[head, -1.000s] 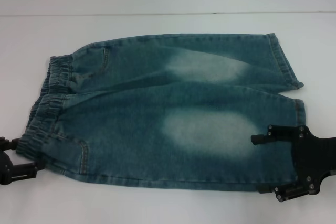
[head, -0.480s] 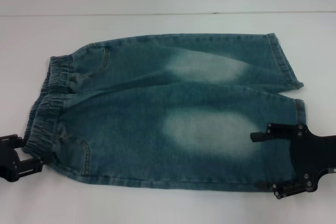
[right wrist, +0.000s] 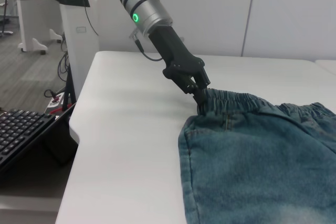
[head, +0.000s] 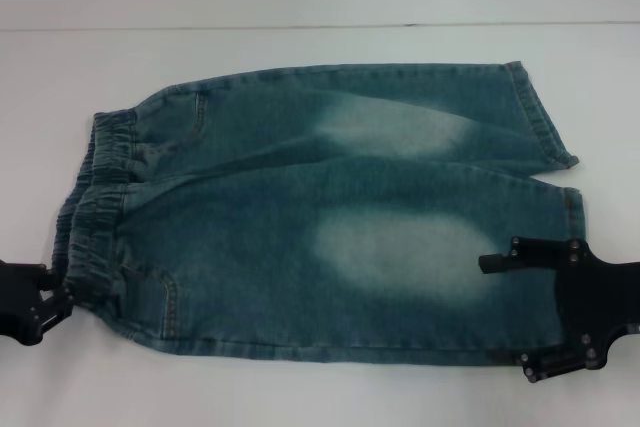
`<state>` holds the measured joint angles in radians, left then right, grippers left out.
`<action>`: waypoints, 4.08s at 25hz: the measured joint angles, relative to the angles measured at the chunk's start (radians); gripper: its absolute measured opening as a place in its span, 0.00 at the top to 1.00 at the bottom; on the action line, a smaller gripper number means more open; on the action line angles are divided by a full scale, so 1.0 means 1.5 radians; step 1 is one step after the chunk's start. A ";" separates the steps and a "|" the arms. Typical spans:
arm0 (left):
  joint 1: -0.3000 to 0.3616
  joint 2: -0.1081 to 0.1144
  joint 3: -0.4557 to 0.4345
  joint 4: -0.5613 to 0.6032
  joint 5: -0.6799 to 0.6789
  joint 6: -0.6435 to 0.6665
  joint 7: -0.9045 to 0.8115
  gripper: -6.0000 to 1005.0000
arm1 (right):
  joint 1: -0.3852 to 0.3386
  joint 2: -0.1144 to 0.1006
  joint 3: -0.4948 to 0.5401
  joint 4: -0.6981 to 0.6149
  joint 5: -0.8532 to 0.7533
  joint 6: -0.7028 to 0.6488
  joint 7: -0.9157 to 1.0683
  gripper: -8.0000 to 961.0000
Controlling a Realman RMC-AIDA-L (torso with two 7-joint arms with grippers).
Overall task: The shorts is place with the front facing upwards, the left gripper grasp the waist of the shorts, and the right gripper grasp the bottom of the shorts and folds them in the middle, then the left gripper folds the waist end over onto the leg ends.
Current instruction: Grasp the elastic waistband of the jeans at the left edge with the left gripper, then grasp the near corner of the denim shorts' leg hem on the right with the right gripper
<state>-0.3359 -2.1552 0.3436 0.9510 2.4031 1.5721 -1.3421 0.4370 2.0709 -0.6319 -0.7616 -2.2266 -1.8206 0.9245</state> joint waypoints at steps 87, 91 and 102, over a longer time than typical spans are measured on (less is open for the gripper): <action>-0.015 -0.005 -0.001 -0.100 -0.005 -0.135 0.043 0.95 | 0.079 0.013 -0.179 -0.201 -0.331 -0.013 0.448 0.13; -0.014 -0.005 -0.001 -0.101 -0.005 -0.136 0.043 0.95 | 0.079 0.013 -0.177 -0.200 -0.331 -0.012 0.446 0.28; -0.015 -0.005 -0.003 -0.101 -0.005 -0.136 0.043 0.95 | 0.075 0.012 -0.167 -0.202 -0.329 -0.001 0.441 0.62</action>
<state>-0.3590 -2.1630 0.3395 0.7990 2.3959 1.3678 -1.2777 0.5497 2.0893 -0.8828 -1.0647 -2.7200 -1.8225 1.5865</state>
